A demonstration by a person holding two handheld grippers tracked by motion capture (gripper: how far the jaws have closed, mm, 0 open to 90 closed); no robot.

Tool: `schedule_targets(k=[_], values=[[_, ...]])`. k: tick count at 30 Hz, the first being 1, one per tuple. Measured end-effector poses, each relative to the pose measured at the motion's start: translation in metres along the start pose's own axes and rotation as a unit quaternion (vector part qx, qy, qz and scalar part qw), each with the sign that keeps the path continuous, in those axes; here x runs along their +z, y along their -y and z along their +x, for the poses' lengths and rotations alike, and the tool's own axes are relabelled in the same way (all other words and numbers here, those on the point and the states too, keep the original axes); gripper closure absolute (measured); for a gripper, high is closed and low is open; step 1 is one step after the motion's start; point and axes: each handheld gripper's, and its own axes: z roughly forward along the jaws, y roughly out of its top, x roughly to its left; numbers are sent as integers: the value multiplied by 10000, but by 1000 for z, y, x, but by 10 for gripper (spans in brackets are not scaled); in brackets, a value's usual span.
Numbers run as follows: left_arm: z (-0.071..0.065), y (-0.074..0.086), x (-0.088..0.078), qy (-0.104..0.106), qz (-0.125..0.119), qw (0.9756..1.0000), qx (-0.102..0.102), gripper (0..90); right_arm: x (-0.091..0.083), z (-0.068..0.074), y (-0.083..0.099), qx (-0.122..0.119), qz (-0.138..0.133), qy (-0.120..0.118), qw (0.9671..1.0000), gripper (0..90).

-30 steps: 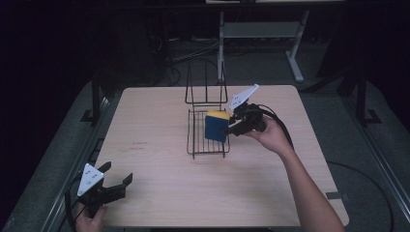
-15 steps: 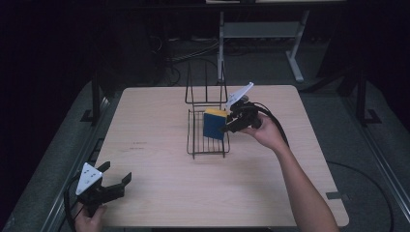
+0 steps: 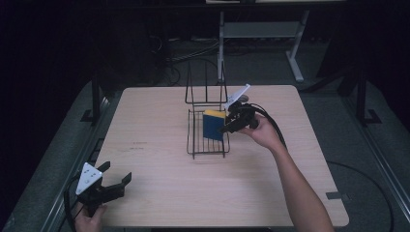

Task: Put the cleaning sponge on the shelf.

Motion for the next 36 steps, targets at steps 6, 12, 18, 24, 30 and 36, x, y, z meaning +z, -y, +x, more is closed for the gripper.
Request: schedule_targets(k=[6,12,18,24,30,36], values=[[1,0,0,2,2,10000,-7,141,4,-4,3,69,16,55,10000,570],[1,0,0,-10,5,10000,-22,141,5,-6,4,53,6,48,10000,570],[1,0,-1,-9,4,10000,-17,141,9,-7,6,53,53,7,10000,569],[1,0,-1,-12,3,10000,-20,141,8,-9,8,95,44,-22,9999,565],[1,0,-1,-11,5,10000,-21,141,8,-8,8,128,60,-14,9999,552],[1,0,-1,-9,2,10000,-22,141,11,-7,10,112,190,6,9998,517]])
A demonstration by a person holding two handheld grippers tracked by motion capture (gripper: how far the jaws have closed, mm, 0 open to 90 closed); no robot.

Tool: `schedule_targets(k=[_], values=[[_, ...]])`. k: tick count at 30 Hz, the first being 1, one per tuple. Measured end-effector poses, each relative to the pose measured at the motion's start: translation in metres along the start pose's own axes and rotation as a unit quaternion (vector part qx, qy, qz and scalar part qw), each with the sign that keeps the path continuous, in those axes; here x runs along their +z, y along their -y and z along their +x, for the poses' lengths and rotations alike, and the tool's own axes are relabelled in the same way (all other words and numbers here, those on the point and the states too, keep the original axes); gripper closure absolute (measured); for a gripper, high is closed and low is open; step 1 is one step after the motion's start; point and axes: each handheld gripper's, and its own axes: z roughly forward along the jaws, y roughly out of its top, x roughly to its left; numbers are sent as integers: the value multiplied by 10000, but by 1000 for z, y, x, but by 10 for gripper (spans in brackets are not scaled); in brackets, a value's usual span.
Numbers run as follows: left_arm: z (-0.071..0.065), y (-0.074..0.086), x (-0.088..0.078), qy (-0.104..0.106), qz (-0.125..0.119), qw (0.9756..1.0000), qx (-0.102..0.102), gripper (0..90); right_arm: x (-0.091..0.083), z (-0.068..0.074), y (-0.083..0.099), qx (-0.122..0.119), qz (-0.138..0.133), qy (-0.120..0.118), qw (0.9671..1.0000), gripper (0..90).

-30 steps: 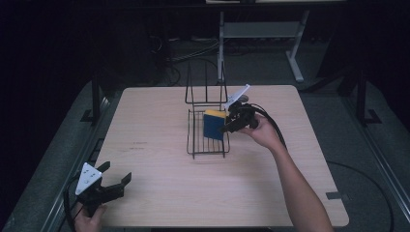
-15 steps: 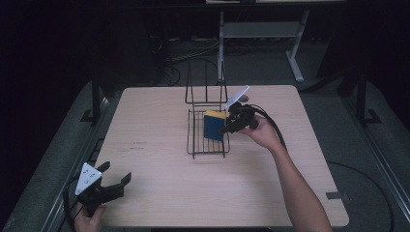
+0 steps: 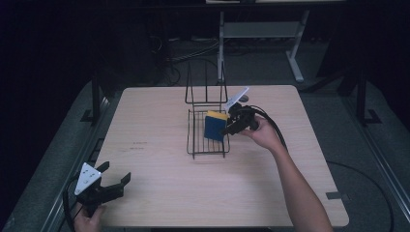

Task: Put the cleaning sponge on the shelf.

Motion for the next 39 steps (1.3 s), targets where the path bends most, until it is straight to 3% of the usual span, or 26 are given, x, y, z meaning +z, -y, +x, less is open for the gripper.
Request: schedule_targets(k=[22,39], values=[[0,0,0,-2,-3,10000,16,141,0,1,3,143,-14,7,9999,387],[-1,0,1,1,0,10000,35,141,-5,-1,8,274,-66,67,9996,358]])
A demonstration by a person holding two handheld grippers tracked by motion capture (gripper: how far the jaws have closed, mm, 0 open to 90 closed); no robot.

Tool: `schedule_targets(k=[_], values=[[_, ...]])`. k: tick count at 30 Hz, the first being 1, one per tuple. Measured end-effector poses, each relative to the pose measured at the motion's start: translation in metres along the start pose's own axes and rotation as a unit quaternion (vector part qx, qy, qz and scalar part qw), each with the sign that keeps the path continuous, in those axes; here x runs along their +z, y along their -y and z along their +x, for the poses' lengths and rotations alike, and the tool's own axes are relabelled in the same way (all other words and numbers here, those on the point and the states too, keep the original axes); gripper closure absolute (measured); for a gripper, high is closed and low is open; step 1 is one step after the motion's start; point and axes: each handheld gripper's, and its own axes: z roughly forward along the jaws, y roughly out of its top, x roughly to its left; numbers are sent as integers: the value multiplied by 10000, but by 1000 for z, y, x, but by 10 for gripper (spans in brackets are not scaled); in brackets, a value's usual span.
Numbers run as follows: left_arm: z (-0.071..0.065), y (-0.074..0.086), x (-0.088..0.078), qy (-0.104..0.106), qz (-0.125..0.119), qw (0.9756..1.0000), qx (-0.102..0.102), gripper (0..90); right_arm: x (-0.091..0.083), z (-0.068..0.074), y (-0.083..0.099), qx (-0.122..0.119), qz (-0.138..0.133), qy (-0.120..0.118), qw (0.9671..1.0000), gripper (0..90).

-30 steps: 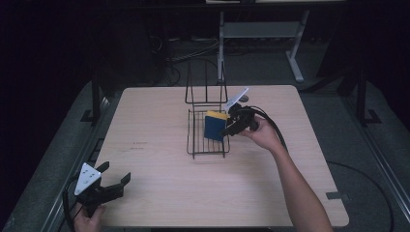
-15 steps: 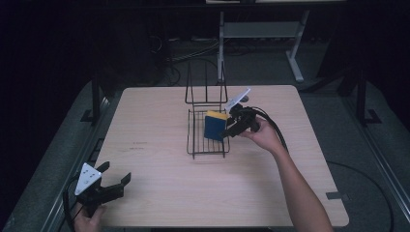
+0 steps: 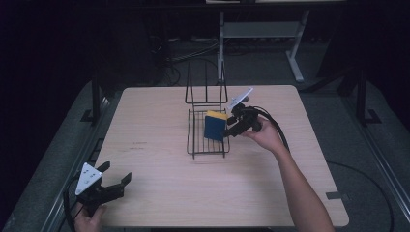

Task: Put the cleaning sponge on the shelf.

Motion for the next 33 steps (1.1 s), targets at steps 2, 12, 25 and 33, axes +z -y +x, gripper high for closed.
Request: schedule_targets(k=[2,12,25,33], values=[[0,0,0,-2,0,10000,4,141,1,0,1,29,5,-13,10000,358],[0,0,0,1,42,10000,-15,141,-8,6,-8,-388,-121,260,9988,552],[1,0,0,-5,36,10000,-29,141,-4,8,-7,-501,1,184,9986,487],[0,0,0,3,28,10000,-24,141,-2,8,-6,-370,-40,126,9992,433]])
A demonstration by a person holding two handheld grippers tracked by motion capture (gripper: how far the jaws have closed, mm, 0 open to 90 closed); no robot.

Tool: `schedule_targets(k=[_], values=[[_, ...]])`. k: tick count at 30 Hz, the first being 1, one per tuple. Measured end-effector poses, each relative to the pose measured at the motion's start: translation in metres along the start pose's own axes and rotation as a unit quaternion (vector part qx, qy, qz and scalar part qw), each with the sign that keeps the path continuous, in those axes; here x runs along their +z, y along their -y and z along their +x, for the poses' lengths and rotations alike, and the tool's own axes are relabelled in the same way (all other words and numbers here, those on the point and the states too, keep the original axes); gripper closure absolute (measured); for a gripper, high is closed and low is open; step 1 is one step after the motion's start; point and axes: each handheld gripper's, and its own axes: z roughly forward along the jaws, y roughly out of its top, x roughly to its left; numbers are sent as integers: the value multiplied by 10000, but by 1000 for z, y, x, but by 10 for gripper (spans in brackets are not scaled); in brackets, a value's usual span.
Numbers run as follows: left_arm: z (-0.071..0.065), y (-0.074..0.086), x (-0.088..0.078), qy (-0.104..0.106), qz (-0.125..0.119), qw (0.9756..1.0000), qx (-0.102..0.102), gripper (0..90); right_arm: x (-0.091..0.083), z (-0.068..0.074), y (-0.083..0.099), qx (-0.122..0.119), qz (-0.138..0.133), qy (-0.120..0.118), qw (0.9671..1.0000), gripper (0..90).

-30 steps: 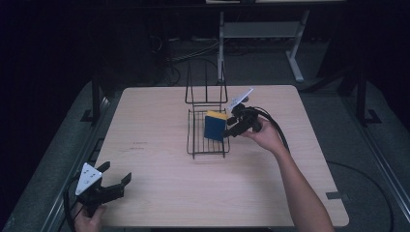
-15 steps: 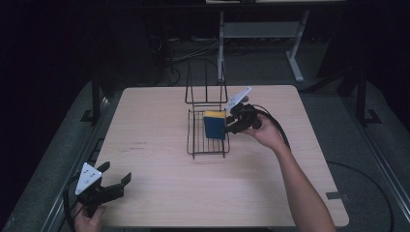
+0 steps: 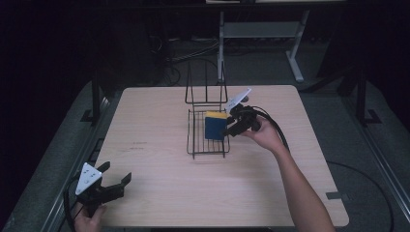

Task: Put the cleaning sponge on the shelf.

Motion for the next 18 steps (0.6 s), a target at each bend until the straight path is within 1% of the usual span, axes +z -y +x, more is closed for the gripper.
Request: schedule_targets(k=[6,10,14,18], values=[[0,0,0,-5,-2,10000,-5,141,0,-2,2,72,16,-31,10000,381],[0,0,0,1,11,10000,2,141,-3,-4,2,240,-20,-16,9997,318],[0,0,0,-6,18,10000,6,141,-4,-4,4,300,48,-12,9995,286],[0,0,0,-1,12,10000,-1,141,-5,-3,7,328,-12,-7,9995,283]])
